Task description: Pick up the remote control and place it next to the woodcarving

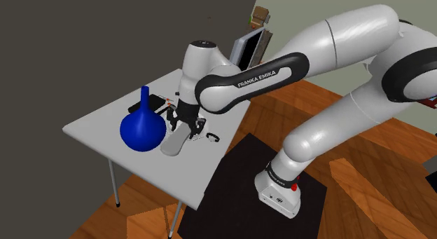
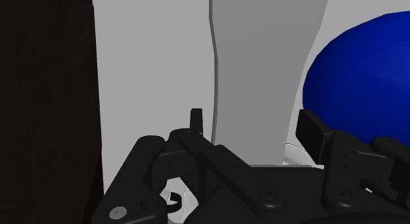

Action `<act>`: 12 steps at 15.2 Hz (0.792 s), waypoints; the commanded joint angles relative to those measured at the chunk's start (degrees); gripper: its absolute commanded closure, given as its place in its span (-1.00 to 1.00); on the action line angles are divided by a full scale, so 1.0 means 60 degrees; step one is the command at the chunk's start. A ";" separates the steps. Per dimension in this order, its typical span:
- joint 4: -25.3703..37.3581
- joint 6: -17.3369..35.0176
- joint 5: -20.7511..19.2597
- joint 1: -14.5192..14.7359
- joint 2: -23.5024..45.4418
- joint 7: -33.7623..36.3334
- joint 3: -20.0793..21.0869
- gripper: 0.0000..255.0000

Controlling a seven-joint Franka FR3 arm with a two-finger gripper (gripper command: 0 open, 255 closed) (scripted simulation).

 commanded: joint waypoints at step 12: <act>0.0027 -0.1514 0.0433 0.0205 -0.1457 -0.1168 -0.1204 1.00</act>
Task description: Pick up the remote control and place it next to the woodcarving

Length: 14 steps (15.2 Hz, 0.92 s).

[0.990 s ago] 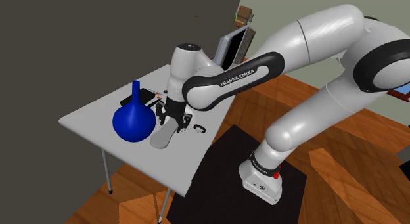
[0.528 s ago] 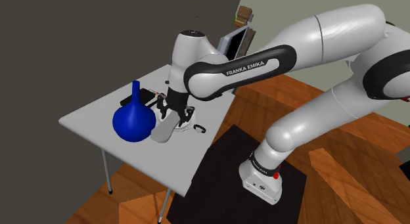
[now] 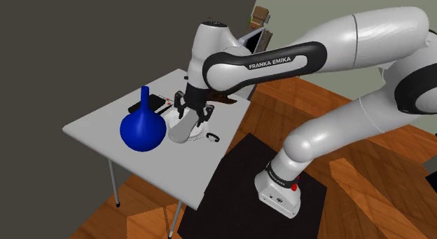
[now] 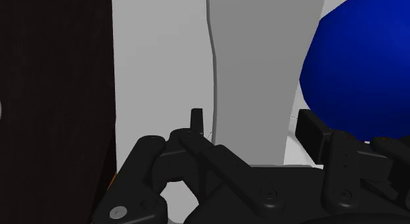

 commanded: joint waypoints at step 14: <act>-0.1759 -0.0206 -0.0809 -0.1158 -0.1471 -0.3983 -0.3226 1.00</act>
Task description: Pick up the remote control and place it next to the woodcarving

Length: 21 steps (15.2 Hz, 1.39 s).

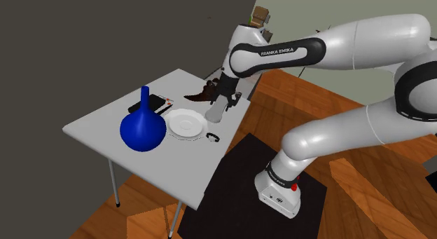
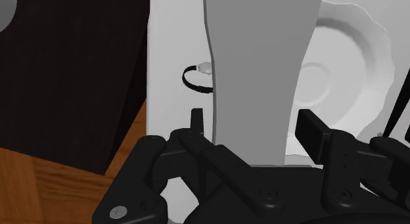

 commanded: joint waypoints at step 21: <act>0.0347 0.1154 -0.1811 -0.2178 0.1739 -0.3737 -0.2910 1.00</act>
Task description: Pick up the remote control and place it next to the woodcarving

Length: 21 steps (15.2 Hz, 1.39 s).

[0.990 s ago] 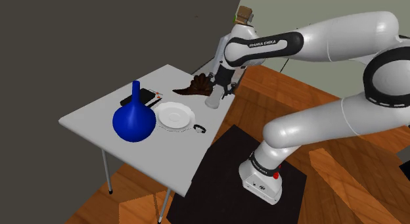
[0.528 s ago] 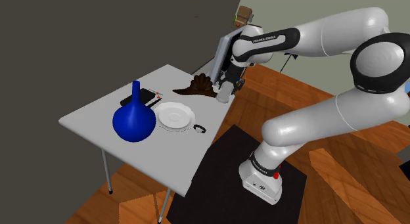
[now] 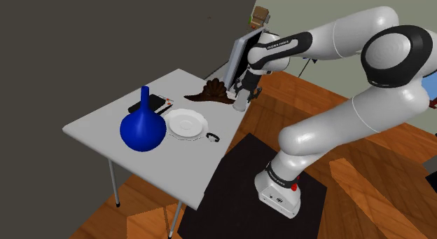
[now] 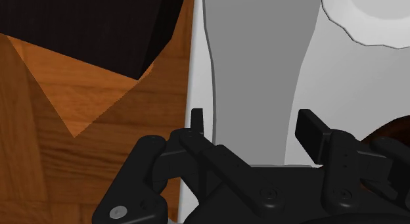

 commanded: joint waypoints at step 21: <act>-0.1001 0.3536 -0.0013 -0.0019 0.2526 -0.0029 0.0065 1.00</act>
